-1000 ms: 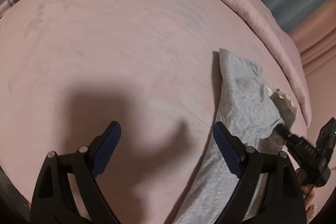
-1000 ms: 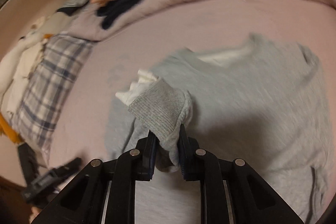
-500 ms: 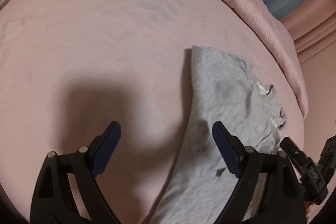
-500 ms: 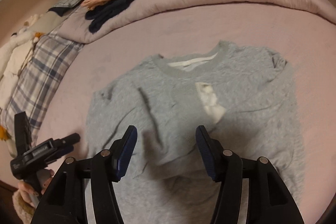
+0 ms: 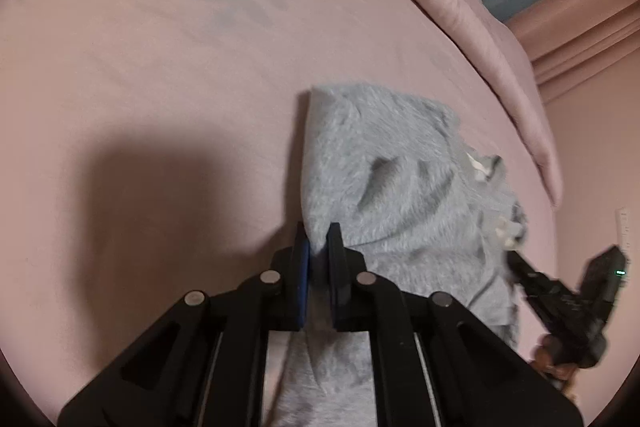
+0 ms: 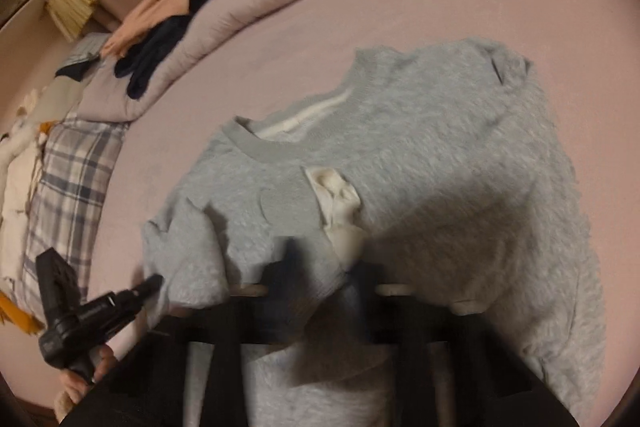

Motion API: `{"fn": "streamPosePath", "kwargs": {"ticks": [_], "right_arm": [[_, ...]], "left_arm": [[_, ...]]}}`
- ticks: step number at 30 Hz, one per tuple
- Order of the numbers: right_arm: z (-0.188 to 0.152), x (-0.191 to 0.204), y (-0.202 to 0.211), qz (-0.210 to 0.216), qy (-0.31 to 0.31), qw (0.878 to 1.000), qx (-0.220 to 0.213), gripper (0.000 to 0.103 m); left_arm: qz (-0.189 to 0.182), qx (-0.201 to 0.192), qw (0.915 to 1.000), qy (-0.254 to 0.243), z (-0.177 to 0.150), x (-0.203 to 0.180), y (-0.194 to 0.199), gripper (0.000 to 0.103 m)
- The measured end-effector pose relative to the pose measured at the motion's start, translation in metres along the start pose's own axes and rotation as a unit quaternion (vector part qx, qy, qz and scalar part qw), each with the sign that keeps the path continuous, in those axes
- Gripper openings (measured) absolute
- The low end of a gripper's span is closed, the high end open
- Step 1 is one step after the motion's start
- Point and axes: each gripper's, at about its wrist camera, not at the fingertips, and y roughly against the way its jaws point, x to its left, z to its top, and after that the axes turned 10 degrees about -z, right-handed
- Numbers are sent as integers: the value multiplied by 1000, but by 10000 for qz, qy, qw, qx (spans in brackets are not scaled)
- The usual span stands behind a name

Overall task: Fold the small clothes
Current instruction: 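Grasp the sweatshirt side edge with the left gripper while the right gripper holds the cuff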

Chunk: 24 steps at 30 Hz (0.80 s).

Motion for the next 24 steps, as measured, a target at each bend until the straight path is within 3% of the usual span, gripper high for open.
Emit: {"fn": "streamPosePath", "kwargs": {"ticks": [3,7,9,11,14,17,20,22,24], "right_arm": [[4,-2,16,51,-88,9995,-300,13],[10,-8,40,-201,-31,9967,-780,13],[12,-14,41,-186,-94,9963,-832,12],[13,-22,40,-438,-119,9949,-896,12],[9,-34,29,-403,-202,9965,-703,12],[5,-43,21,-424,-296,9971,-562,12],[2,-46,17,-403,-330,9974,-502,12],[2,-45,17,-425,-310,9974,-495,12],[0,-46,17,-420,-316,9974,-498,12]], "left_arm": [[-14,-48,10000,-71,3,-2,5,7],[112,-94,9997,-182,8,-5,8,7],[470,-193,9983,-282,9,-5,9,6],[769,-187,9964,-314,10,-2,7,2],[306,86,9995,16,10,11,3,3],[361,39,9993,8,7,10,6,3],[61,110,9999,91,1,6,12,19],[-26,120,9999,110,-3,1,18,46],[-108,72,9999,69,-11,-6,22,52]]}}
